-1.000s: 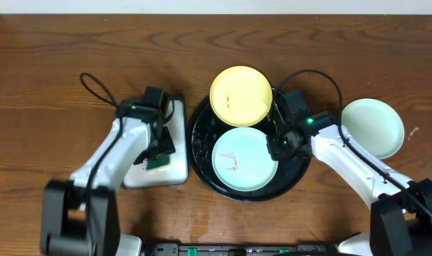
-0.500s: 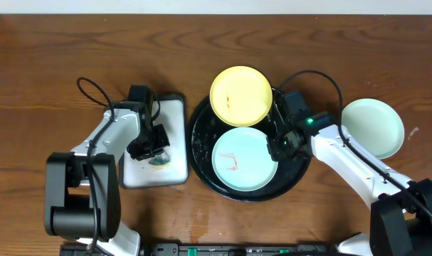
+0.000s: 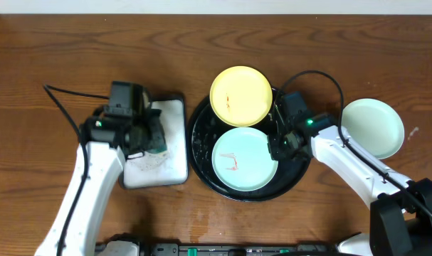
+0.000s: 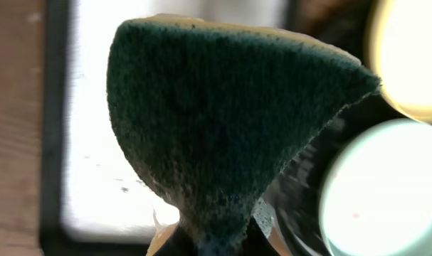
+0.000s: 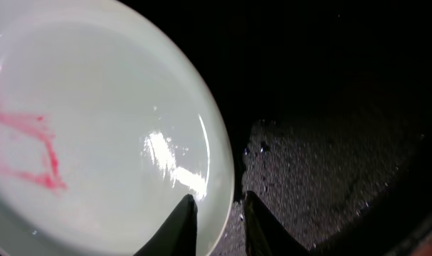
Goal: Clean dirty plates on tray and stack at the side
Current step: 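Lift the sponge with the left gripper and move it over the plate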
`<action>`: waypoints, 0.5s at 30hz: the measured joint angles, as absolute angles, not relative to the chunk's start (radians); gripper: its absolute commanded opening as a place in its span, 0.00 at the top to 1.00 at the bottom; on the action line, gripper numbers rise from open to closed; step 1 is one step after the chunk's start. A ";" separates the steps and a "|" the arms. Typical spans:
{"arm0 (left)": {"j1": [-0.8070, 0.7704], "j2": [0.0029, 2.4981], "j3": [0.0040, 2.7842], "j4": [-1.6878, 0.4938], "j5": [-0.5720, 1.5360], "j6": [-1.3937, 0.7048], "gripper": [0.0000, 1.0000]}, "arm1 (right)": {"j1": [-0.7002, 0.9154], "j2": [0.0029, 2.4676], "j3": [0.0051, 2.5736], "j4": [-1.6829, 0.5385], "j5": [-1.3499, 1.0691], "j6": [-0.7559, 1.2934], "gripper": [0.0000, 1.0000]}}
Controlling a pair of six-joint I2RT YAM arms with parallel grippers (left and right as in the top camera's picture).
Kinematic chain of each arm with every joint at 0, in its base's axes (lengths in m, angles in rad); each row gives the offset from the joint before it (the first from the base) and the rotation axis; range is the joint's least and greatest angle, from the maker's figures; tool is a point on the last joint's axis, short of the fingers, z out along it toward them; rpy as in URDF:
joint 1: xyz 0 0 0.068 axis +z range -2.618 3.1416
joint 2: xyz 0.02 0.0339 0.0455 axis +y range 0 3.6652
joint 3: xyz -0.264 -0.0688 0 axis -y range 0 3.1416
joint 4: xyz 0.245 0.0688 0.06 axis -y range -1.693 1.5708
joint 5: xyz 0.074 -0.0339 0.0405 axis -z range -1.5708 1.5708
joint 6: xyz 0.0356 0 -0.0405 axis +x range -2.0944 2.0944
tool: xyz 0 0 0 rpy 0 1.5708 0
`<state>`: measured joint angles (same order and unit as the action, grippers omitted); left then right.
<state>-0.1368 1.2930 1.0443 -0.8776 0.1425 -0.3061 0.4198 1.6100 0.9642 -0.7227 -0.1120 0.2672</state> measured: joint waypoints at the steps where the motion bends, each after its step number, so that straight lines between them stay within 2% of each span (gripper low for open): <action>1: -0.158 1.279 1.044 -0.879 0.150 -0.305 0.92 | 0.420 1.610 0.948 -0.700 -0.111 0.270 0.77; 6: -0.290 1.274 1.044 -0.877 0.185 -0.316 0.93 | 0.420 1.610 0.866 -0.611 -0.112 0.281 0.79; 11: -0.397 1.318 1.044 -0.839 0.202 -0.372 0.93 | 0.420 1.610 0.834 -0.545 -0.115 0.301 0.99; 15: -0.477 1.380 1.042 -0.749 0.223 -0.422 0.93 | 0.420 1.605 0.788 -0.449 -0.113 0.340 0.96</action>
